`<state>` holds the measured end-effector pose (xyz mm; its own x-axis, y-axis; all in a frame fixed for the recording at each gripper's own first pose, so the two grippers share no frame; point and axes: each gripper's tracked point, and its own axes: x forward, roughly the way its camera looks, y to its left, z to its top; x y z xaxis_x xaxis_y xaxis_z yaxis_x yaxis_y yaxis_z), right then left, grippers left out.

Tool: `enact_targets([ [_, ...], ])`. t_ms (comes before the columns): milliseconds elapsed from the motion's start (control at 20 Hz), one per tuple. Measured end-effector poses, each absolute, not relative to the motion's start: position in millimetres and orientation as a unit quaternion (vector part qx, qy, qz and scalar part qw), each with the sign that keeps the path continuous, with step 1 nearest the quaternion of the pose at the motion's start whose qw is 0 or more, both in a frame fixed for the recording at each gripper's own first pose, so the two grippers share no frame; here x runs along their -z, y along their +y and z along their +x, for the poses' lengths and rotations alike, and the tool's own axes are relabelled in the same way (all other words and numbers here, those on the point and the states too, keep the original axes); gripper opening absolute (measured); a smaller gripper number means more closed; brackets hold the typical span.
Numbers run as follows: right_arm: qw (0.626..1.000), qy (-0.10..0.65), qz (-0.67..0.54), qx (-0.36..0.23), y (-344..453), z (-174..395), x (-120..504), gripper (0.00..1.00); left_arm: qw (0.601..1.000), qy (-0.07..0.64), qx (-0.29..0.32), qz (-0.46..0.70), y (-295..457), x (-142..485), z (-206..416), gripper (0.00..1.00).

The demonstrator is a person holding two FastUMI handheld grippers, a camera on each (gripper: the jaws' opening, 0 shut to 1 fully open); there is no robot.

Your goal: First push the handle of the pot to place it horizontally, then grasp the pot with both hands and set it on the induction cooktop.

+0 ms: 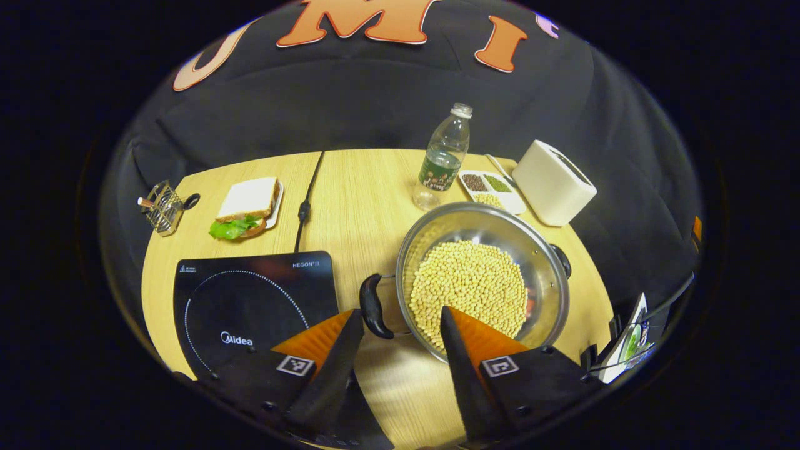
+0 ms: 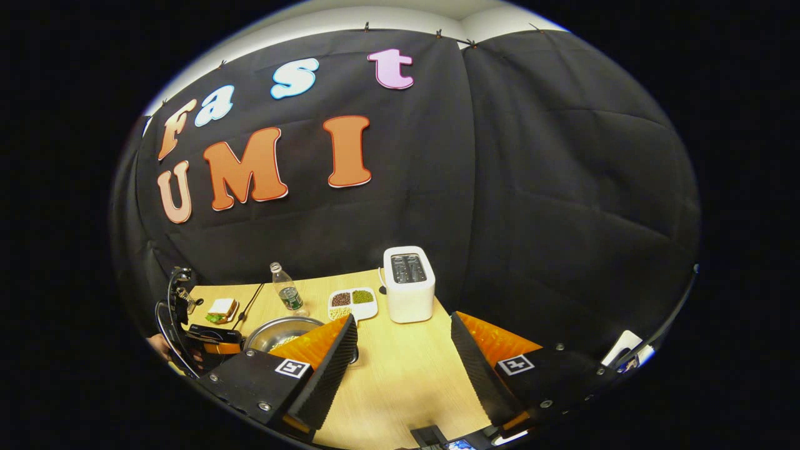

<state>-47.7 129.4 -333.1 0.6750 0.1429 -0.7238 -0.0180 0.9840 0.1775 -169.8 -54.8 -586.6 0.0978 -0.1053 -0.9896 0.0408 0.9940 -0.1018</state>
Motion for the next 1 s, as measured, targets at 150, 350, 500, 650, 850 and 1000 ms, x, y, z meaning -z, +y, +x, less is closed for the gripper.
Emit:
enact_targets([
  [150,0.902,0.419,0.082,-0.061,149.0,-41.4,354.8,0.94,0.723,0.688,0.052,-0.025,-59.7,597.2,-178.6,0.95],
  [350,0.884,0.451,0.089,-0.084,178.5,-35.7,388.7,0.94,0.714,0.698,0.055,-0.008,-61.3,620.9,-175.0,0.96],
  [500,0.866,0.480,0.097,-0.096,202.4,-34.1,415.0,0.94,0.707,0.705,0.053,0.007,-56.8,636.6,-173.6,0.96],
  [650,0.847,0.510,0.103,-0.107,226.7,-35.3,442.4,0.94,0.697,0.715,0.052,0.003,-57.4,647.1,-179.7,0.96],
  [850,0.824,0.544,0.091,-0.127,258.6,-42.1,481.6,0.94,0.689,0.723,0.056,-0.002,-62.8,656.9,-183.7,0.99],
  [1000,0.799,0.580,0.087,-0.133,278.5,-55.8,519.1,0.94,0.683,0.728,0.060,-0.011,-74.9,663.7,-187.1,0.96],
])
